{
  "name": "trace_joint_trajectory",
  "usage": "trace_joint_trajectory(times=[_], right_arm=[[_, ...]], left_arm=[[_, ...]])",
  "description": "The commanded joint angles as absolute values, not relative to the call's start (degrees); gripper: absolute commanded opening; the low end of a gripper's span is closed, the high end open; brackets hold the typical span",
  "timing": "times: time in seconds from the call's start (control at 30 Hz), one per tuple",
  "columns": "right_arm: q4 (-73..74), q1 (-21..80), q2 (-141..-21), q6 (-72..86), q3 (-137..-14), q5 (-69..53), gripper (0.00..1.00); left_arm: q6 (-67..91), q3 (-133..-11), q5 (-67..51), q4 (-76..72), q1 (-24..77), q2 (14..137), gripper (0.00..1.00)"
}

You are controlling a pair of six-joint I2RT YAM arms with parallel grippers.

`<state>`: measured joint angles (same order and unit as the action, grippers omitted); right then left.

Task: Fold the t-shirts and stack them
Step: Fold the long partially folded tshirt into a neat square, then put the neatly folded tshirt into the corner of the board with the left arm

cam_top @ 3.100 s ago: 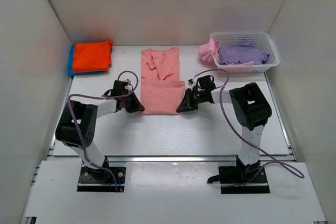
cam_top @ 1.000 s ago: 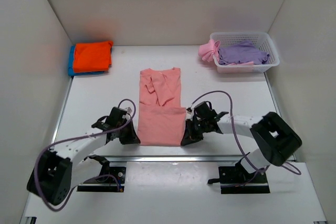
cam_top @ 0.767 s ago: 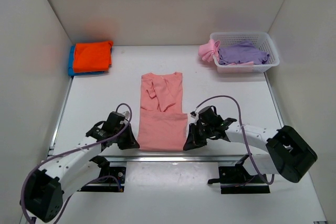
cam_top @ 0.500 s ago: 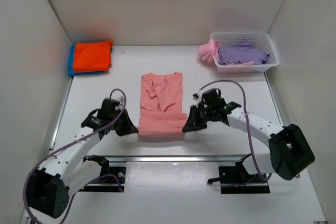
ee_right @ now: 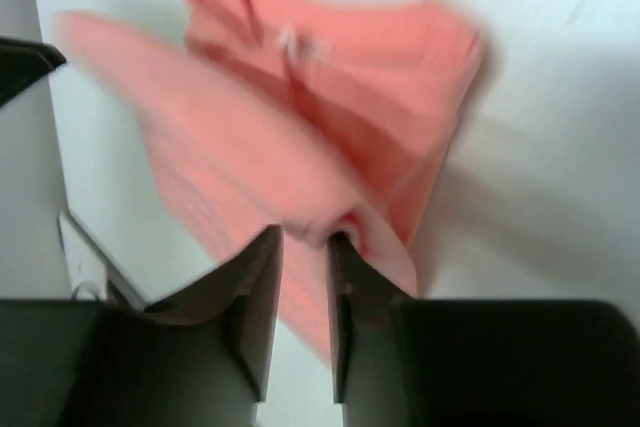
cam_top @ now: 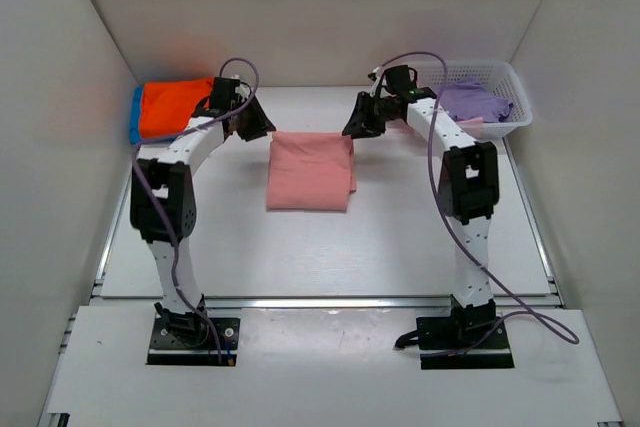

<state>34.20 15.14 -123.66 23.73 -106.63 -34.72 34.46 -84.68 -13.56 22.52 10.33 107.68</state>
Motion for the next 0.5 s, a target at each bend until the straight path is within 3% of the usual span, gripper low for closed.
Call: trace_joint_trajectory(times=[0.0, 0.1, 0.2, 0.3, 0.4, 0.47], right_arm=[[41.0, 13.6, -132.2, 19.3, -121.2, -31.6, 0.37], [43.4, 15.1, -134.2, 17.5, -128.6, -27.2, 0.46], [41.1, 17.0, -130.1, 16.0, -126.0, -22.6, 0.49], [36.7, 17.8, -123.3, 15.3, -117.4, -20.4, 0.51], [32.3, 16.5, -117.6, 16.7, -107.0, -22.2, 0.50], [32.1, 16.1, -114.7, 17.4, -103.0, -22.8, 0.50]], left_arm=[[31.6, -97.5, -12.6, 21.4, 8.2, 116.5, 0.46], [32.7, -99.5, -16.8, 18.6, 7.2, 119.7, 0.52], [31.9, -91.6, -16.6, 14.9, 6.8, 115.2, 0.55], [31.3, -81.2, -12.5, 11.8, 6.7, 107.7, 0.69], [30.1, -73.0, -10.6, 11.1, 7.0, 102.4, 0.66], [29.3, -69.8, -10.7, 11.9, 7.4, 102.3, 0.69]])
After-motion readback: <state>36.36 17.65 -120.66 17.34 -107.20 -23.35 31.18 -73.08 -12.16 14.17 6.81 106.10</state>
